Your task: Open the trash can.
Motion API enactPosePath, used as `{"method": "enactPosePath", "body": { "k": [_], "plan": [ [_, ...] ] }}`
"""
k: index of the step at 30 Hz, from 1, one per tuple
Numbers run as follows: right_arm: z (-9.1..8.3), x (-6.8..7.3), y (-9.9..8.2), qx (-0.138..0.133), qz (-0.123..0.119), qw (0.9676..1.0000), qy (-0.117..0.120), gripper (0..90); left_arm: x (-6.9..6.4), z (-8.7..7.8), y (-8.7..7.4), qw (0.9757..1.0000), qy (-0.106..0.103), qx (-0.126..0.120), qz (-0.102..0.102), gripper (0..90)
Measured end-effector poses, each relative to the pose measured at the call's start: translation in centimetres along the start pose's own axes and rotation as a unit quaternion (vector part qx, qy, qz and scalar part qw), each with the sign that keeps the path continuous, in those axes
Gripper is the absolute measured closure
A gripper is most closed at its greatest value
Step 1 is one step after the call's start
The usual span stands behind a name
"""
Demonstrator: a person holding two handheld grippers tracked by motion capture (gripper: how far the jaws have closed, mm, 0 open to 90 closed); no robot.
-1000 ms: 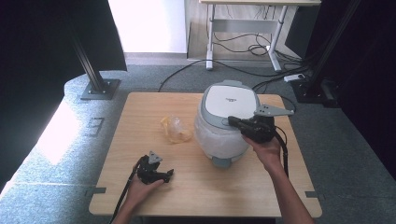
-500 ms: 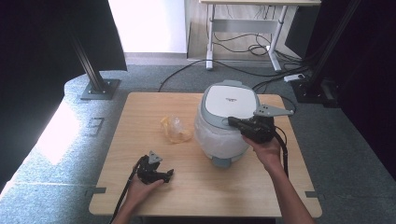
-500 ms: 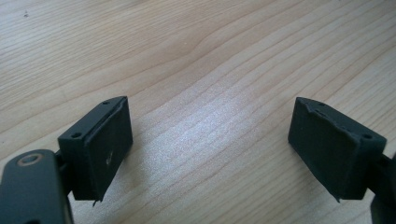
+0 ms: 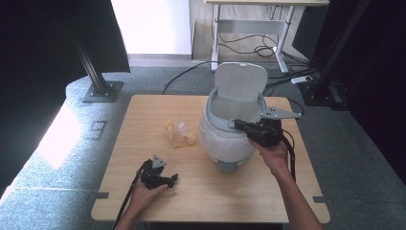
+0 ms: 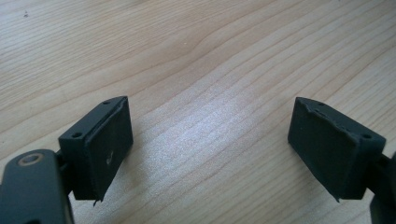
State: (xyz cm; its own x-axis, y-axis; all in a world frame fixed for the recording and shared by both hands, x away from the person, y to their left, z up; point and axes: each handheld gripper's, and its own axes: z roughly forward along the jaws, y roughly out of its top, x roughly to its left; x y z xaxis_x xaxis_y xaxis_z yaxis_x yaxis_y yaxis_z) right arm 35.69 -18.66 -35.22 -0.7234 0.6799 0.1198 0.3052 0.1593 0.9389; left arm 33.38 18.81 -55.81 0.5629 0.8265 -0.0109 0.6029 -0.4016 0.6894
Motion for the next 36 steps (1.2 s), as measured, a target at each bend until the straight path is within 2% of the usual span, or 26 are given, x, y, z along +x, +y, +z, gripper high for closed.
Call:
{"method": "enactPosePath", "body": {
  "k": [2,3,4,6,8,11,13,18,19,20,21,23,25,27,28,31,32,33,34,35,36],
  "plan": [
    [-0.1,0.1,0.0,-0.003,-0.005,1.0000,-0.003,90.0,0.0,0.0,0.0,1.0000,0.000,0.000,0.000,13.5],
    [-0.8,0.1,0.1,-0.023,-0.002,0.9997,0.000,90.0,0.0,0.0,0.0,1.0000,0.000,0.000,-0.001,13.4],
    [-1.0,0.1,0.1,-0.026,-0.003,0.9997,-0.001,90.0,0.0,0.0,0.0,1.0000,0.000,0.000,0.000,13.4],
    [-1.3,0.2,0.2,-0.026,-0.005,0.9996,-0.004,90.0,0.0,0.0,0.0,1.0000,0.000,0.000,0.000,13.4],
    [-2.1,0.3,0.1,-0.021,-0.018,0.9995,-0.013,90.0,0.0,0.0,0.0,1.0000,0.000,0.000,0.000,13.4],
    [-3.0,0.3,-0.1,-0.028,-0.017,0.9994,-0.013,89.9,0.0,0.0,0.0,1.0000,0.000,0.000,0.000,13.4],
    [-4.0,0.4,-0.7,-0.035,-0.019,0.9991,-0.014,83.5,0.0,0.0,0.0,1.0000,0.000,0.000,0.000,13.4],
    [-5.5,0.4,-1.9,-0.048,-0.019,0.9985,-0.017,75.3,0.0,0.0,0.0,1.0000,0.000,0.000,0.000,13.4],
    [-6.5,0.3,-2.6,-0.054,-0.018,0.9982,-0.017,66.4,0.0,0.0,0.0,1.0000,0.000,0.000,0.000,13.5],
    [-6.5,0.3,-2.6,-0.054,-0.018,0.9982,-0.017,66.4,0.0,0.0,0.0,1.0000,0.000,0.000,0.000,13.4],
    [-7.2,0.1,-3.3,-0.058,-0.016,0.9980,-0.020,59.4,0.0,0.0,0.0,1.0000,0.000,0.000,0.000,13.4],
    [-7.7,0.0,-4.1,-0.062,-0.015,0.9976,-0.028,53.4,0.0,0.0,0.0,1.0000,0.000,0.000,0.000,13.4],
    [-8.0,-0.1,-4.6,-0.065,-0.015,0.9972,-0.033,51.0,0.0,0.0,0.0,1.0000,0.000,0.000,0.000,13.4],
    [-8.6,-0.5,-6.3,-0.068,-0.014,0.9961,-0.053,46.2,0.0,0.0,0.0,1.0000,0.000,0.000,0.000,13.4],
    [-8.6,-0.5,-6.3,-0.068,-0.014,0.9961,-0.053,46.2,0.0,0.0,0.0,1.0000,0.000,0.000,0.000,13.4],
    [-8.8,-1.1,-8.6,-0.067,-0.003,0.9959,-0.060,42.9,0.0,0.0,0.0,1.0000,0.000,-0.001,0.000,13.4],
    [-8.8,-1.1,-8.6,-0.067,-0.003,0.9959,-0.060,42.9,0.0,0.0,0.0,1.0000,0.000,-0.001,0.000,13.4],
    [-8.6,-1.4,-10.0,-0.061,0.001,0.9963,-0.060,41.7,0.0,0.0,0.0,1.0000,0.000,-0.001,0.000,13.4],
    [-8.6,-1.4,-10.0,-0.061,0.001,0.9963,-0.060,41.7,0.0,0.0,0.0,1.0000,0.000,-0.001,0.000,13.4],
    [-8.5,-1.7,-11.1,-0.054,0.004,0.9966,-0.062,40.6,0.0,0.0,0.0,1.0000,0.000,-0.001,0.000,13.4],
    [-8.4,-1.8,-11.5,-0.051,0.006,0.9967,-0.063,40.5,0.0,0.0,0.0,1.0000,0.000,-0.001,0.000,13.4]
  ]
}}
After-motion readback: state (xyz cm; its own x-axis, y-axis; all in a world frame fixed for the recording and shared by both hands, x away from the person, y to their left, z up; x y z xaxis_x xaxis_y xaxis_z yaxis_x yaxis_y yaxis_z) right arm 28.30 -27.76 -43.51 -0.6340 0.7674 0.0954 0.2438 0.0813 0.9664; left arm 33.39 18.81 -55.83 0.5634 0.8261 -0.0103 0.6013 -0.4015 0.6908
